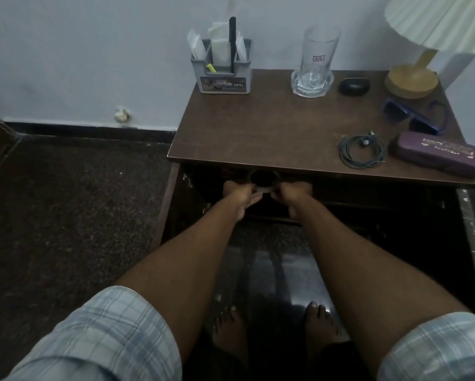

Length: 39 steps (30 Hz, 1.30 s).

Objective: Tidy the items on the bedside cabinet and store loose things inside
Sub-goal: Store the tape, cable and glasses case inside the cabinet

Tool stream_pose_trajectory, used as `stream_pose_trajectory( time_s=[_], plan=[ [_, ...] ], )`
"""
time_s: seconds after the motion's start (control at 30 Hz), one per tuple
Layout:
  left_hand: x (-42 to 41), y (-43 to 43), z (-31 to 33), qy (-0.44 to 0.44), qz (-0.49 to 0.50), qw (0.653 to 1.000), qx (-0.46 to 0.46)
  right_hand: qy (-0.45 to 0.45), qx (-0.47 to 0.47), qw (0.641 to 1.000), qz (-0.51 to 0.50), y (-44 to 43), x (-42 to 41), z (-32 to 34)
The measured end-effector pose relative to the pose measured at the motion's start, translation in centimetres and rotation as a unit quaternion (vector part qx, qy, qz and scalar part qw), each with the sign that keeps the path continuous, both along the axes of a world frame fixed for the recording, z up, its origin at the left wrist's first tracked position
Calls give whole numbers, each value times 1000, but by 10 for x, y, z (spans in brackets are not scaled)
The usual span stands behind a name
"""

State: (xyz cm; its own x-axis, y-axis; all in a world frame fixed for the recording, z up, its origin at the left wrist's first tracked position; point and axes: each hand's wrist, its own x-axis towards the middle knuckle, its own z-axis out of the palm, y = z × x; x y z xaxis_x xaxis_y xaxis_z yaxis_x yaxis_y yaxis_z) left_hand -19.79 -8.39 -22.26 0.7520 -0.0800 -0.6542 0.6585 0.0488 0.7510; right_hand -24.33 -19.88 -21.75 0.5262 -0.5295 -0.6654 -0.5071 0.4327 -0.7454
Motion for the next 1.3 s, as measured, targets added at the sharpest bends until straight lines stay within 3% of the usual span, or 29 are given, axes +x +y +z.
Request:
stream_pose_trajectory(
  time_s=[0.37,0.77,1.3],
  plan=[
    [13,-15,-22,4,1,998,63,36,-40,992,111,-24,14,-26],
    [14,-19,-24,-38,-14,989,145,-2,11,995,100,-15,13,-20],
    [6,-11,6,-2,-39,995,93,27,-6,989,146,-10,-2,4]
  ],
)
